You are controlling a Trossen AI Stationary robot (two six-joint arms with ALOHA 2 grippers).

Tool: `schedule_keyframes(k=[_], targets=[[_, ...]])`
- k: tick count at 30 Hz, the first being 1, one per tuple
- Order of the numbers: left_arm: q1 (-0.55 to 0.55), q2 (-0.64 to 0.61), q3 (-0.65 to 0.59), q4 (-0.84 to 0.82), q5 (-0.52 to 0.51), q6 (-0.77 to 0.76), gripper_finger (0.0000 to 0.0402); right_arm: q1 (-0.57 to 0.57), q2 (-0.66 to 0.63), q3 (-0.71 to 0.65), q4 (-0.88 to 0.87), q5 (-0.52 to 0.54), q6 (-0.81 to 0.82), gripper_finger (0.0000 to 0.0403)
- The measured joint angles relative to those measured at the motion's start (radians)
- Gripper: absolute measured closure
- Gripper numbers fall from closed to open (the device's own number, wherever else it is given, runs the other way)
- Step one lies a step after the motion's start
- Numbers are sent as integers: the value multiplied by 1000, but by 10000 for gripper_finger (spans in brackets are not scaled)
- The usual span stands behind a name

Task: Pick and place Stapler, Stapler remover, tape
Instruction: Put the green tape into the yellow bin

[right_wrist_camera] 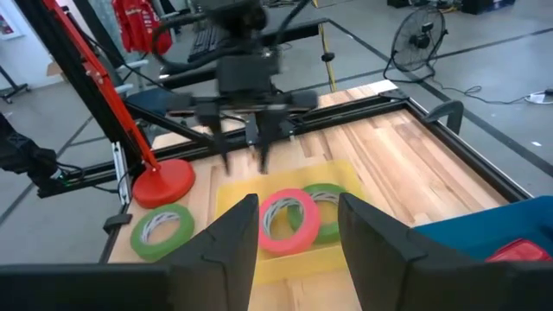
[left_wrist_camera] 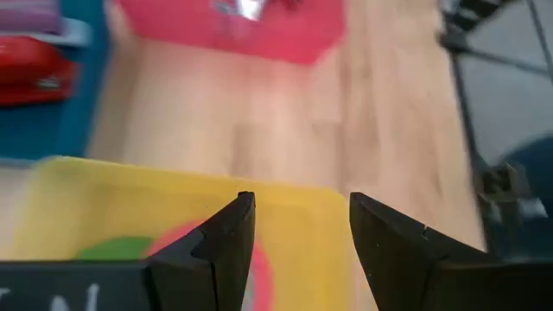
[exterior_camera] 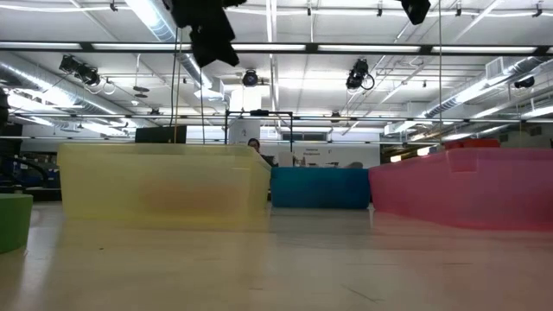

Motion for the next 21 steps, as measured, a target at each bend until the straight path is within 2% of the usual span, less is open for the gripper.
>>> schedule_keyframes(k=[14, 21], targets=[[-334, 0, 0, -120, 4, 26, 209, 0, 0, 0, -1, -5, 39, 241], [-488, 0, 0, -137, -82, 27, 209, 0, 0, 0, -6, -4, 53, 241]])
